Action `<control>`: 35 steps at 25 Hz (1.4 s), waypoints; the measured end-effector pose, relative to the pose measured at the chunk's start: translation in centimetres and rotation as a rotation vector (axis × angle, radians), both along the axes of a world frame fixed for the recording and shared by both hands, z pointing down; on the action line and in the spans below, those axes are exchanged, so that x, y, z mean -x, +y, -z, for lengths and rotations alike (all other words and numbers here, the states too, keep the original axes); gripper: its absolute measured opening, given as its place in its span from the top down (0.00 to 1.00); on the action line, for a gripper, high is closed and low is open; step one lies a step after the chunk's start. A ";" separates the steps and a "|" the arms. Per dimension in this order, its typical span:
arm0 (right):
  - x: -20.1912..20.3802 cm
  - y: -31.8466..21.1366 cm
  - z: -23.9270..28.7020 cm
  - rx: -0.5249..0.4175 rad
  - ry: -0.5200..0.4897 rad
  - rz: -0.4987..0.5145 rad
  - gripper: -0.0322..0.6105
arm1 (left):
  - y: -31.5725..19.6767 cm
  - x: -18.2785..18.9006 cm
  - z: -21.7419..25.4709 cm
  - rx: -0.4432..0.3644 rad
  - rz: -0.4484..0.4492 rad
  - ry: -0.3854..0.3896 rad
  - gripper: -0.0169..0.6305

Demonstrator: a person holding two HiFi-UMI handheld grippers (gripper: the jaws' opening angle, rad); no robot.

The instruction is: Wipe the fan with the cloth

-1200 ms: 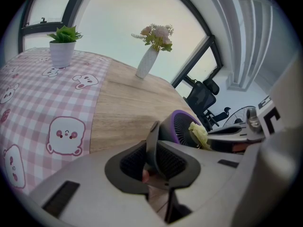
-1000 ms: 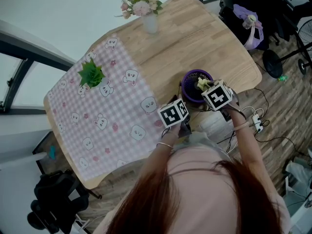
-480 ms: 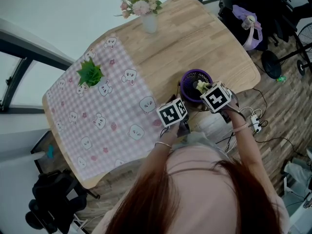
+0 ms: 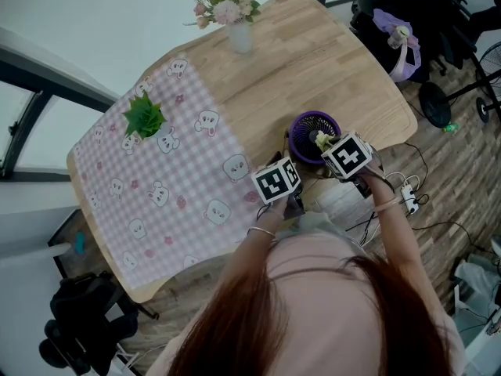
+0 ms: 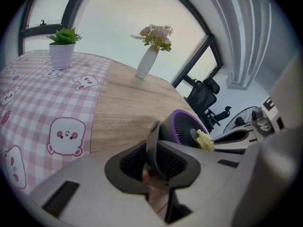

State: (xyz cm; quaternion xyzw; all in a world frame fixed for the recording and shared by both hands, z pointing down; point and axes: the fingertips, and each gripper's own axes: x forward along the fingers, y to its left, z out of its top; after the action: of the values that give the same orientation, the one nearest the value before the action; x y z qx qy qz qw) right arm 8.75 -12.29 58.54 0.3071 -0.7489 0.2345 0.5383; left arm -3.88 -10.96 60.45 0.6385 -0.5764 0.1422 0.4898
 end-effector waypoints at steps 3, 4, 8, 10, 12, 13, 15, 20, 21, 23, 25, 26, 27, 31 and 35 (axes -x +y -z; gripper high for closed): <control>0.2 0.1 0.2 0.013 -0.013 -0.003 0.91 | 0.0 0.1 0.0 -0.001 -0.002 -0.001 0.87; 0.2 0.2 0.2 0.019 -0.017 -0.003 0.91 | 0.0 0.1 0.0 -0.001 -0.002 -0.001 0.87; 0.4 0.6 0.2 0.041 -0.037 -0.002 0.91 | 0.1 0.0 0.0 -0.001 -0.002 -0.007 0.87; 0.5 0.7 0.2 0.050 -0.049 0.000 0.91 | 0.1 0.0 0.0 -0.001 -0.003 -0.008 0.87; 0.6 0.8 0.2 0.061 -0.059 0.002 0.91 | 0.1 0.0 0.0 0.000 -0.004 -0.010 0.87; 0.7 0.9 0.2 0.066 -0.064 0.004 0.91 | 0.0 0.0 -0.1 0.000 -0.004 -0.011 0.87; 0.9 1.1 0.1 0.079 -0.076 0.011 0.91 | 0.0 0.0 -0.1 -0.001 -0.006 -0.014 0.87; 2.3 2.2 0.3 0.122 -0.137 0.045 0.91 | 0.2 0.1 0.0 -0.005 -0.006 -0.016 0.87; 2.8 2.5 0.3 0.131 -0.154 0.053 0.91 | 0.2 0.1 0.0 -0.005 -0.007 -0.016 0.87; 3.7 2.7 0.3 0.140 -0.171 0.066 0.91 | 0.1 -0.1 0.0 -0.004 -0.014 -0.017 0.87; 4.2 2.6 0.1 0.139 -0.170 0.074 0.91 | -0.1 -0.3 0.0 -0.007 -0.020 -0.020 0.87; 4.4 2.6 0.1 0.139 -0.170 0.077 0.91 | -0.1 -0.2 0.0 -0.007 -0.021 -0.022 0.87; 4.5 2.5 0.0 0.140 -0.171 0.078 0.91 | -0.1 -0.2 -0.1 -0.007 -0.021 -0.022 0.87; 4.9 2.5 0.1 0.140 -0.185 0.073 0.91 | 0.0 -0.3 0.0 -0.007 -0.025 -0.024 0.87; 5.4 2.2 0.1 0.136 -0.199 0.063 0.91 | 0.0 -0.3 0.0 -0.007 -0.028 -0.027 0.87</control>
State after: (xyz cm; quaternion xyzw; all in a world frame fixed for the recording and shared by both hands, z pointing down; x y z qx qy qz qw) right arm 3.33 -10.06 58.43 0.2212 -0.7904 0.2969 0.4881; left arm -3.57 -10.97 60.43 0.6463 -0.5744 0.1554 0.4777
